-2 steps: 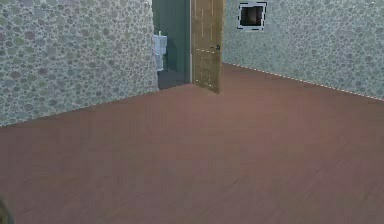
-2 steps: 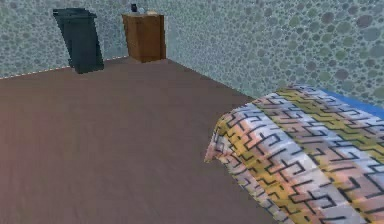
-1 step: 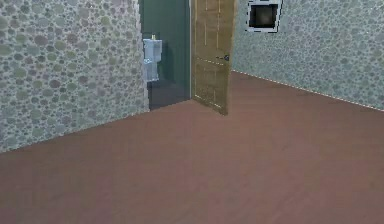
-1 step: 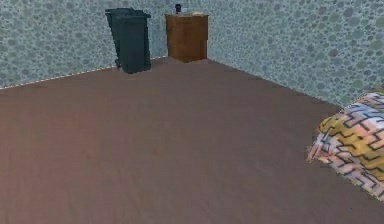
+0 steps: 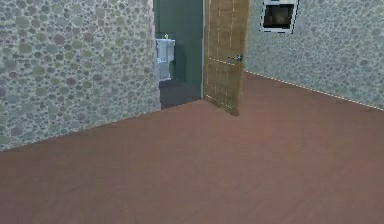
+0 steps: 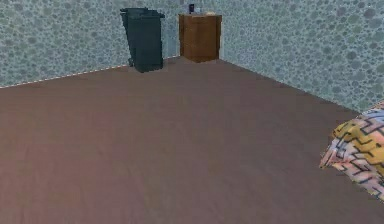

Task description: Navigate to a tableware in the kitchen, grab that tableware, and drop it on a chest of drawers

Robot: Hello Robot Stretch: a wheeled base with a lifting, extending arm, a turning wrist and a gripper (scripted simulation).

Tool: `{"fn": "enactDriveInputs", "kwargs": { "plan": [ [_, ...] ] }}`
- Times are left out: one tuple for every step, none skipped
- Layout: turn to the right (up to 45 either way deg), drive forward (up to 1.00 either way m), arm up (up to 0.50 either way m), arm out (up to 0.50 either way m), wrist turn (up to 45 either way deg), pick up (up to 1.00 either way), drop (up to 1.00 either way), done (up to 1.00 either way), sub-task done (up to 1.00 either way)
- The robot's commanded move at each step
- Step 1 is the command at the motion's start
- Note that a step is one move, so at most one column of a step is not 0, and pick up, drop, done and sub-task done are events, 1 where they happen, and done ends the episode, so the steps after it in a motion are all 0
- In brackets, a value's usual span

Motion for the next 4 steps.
{"fn": "enactDriveInputs", "kwargs": {
  "plan": [
    [0.0,1.00,0.00,0.00,0.0,0.00,0.00,0.00,0.00],
    [0.0,1.00,0.00,0.00,0.0,0.00,0.00,0.00,0.00],
    [0.0,0.75,0.00,0.00,0.0,0.00,0.00,0.00,0.00],
    [-12.0,0.00,0.00,0.00,0.0,0.00,0.00,0.00,0.00]
  ]
}}
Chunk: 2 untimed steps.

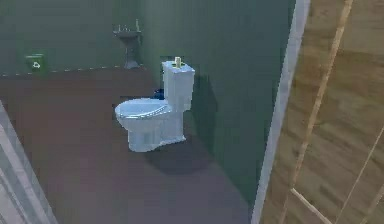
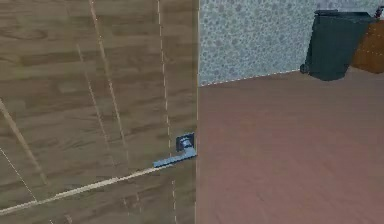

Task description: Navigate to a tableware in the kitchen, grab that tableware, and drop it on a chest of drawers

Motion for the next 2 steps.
{"fn": "enactDriveInputs", "kwargs": {
  "plan": [
    [0.0,0.80,0.00,0.00,0.0,0.00,0.00,0.00,0.00],
    [-45.0,0.00,0.00,0.00,0.0,0.00,0.00,0.00,0.00]
  ]
}}
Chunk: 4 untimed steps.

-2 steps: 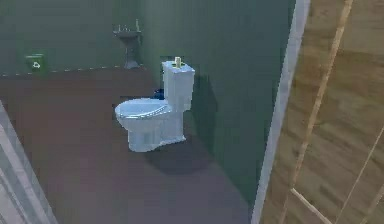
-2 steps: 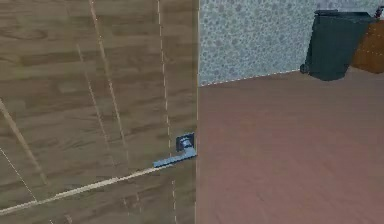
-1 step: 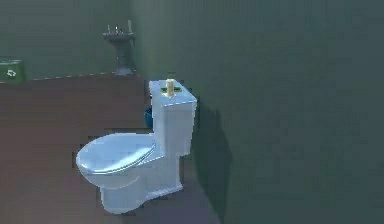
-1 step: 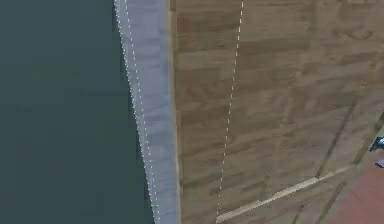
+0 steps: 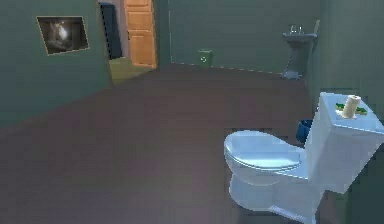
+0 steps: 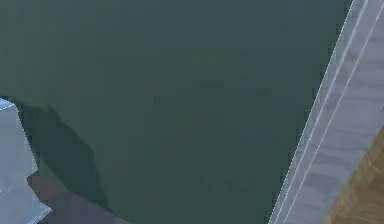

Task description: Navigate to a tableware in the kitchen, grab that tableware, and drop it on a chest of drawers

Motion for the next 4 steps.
{"fn": "enactDriveInputs", "kwargs": {
  "plan": [
    [-18.0,0.00,0.00,0.00,0.0,0.00,0.00,0.00,0.00],
    [0.0,1.00,0.00,0.00,0.0,0.00,0.00,0.00,0.00],
    [0.0,1.00,0.00,0.00,0.0,0.00,0.00,0.00,0.00],
    [0.0,1.00,0.00,0.00,0.0,0.00,0.00,0.00,0.00]
  ]
}}
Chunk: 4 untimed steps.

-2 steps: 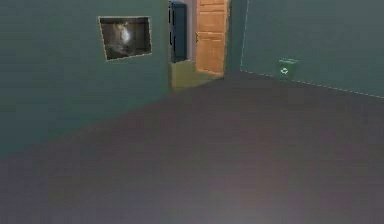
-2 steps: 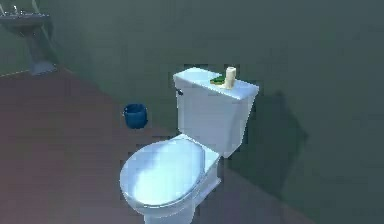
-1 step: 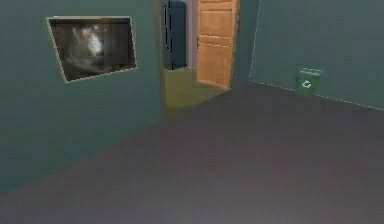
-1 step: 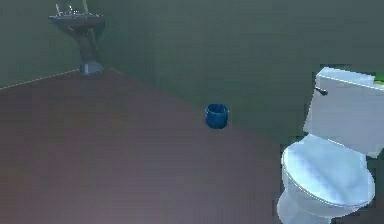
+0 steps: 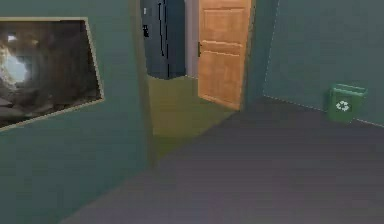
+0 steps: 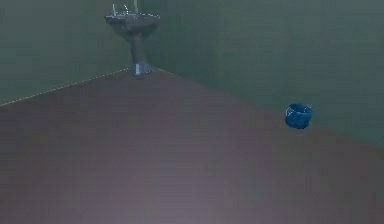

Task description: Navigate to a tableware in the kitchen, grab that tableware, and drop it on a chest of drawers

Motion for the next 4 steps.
{"fn": "enactDriveInputs", "kwargs": {
  "plan": [
    [0.0,1.00,0.00,0.00,0.0,0.00,0.00,0.00,0.00],
    [-3.0,0.00,0.00,0.00,0.0,0.00,0.00,0.00,0.00],
    [0.0,0.60,0.00,0.00,0.0,0.00,0.00,0.00,0.00],
    [39.0,0.00,0.00,0.00,0.0,0.00,0.00,0.00,0.00]
  ]
}}
